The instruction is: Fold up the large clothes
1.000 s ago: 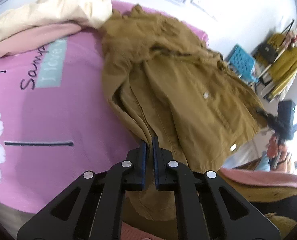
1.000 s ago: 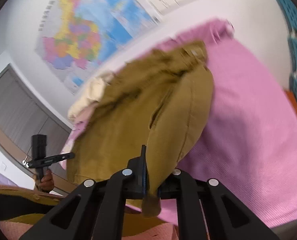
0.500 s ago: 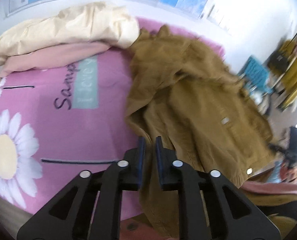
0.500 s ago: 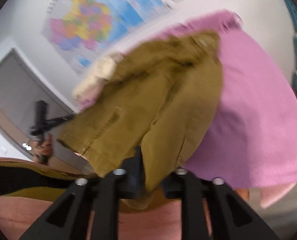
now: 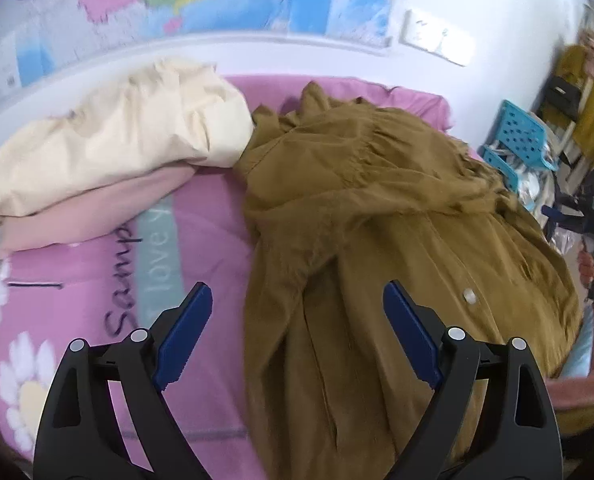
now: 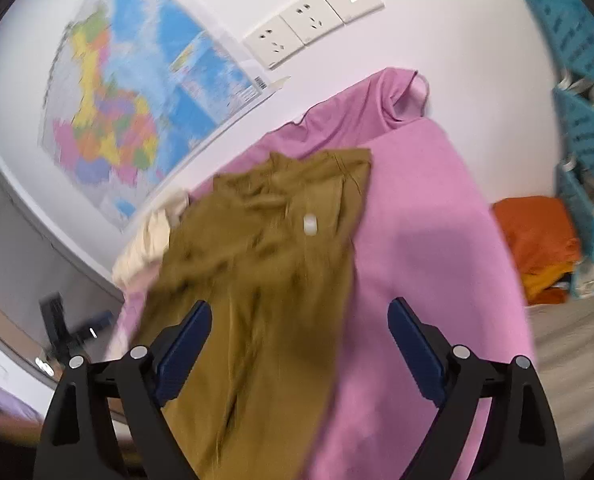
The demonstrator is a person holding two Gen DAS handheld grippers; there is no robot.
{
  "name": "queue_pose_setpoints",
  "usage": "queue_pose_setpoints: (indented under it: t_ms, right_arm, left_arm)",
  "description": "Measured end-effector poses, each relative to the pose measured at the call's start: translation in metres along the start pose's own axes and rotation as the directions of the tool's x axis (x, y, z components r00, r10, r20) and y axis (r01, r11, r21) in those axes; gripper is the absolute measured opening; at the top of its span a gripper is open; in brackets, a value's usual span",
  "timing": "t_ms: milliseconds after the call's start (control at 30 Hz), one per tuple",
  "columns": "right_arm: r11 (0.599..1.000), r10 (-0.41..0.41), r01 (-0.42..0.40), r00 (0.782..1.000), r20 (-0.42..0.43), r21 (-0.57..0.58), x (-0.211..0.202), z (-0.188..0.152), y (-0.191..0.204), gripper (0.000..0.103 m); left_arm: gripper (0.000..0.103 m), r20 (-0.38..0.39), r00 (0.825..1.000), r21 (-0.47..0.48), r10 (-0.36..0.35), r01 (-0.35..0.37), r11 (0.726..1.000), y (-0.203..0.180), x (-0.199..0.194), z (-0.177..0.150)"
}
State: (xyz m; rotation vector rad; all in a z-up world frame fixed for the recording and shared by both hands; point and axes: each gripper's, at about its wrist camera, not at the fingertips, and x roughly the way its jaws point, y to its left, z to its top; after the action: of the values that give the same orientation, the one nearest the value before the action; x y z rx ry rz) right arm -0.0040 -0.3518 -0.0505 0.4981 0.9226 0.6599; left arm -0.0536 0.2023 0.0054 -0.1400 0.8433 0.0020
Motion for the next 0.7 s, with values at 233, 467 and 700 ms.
queue_pose_setpoints:
  t_ms: [233, 467, 700]
  right_arm:
    - [0.986, 0.104, -0.08, 0.981, -0.164, 0.145, 0.107, 0.043, -0.02, 0.089]
    - [0.998, 0.042, -0.051, 0.982, -0.182, -0.043, 0.108, 0.039, 0.013, 0.029]
    - [0.987, 0.069, -0.066, 0.998, 0.014, -0.149, 0.038, 0.037, 0.045, 0.018]
  left_arm:
    - [0.086, -0.066, 0.998, -0.035, -0.01, 0.008, 0.999, 0.009, 0.063, 0.04]
    - [0.083, -0.101, 0.994, -0.04, -0.049, 0.045, 0.998, 0.004, 0.097, 0.051]
    - [0.068, -0.041, 0.995, 0.028, -0.096, 0.097, 0.995, -0.021, 0.09, 0.061]
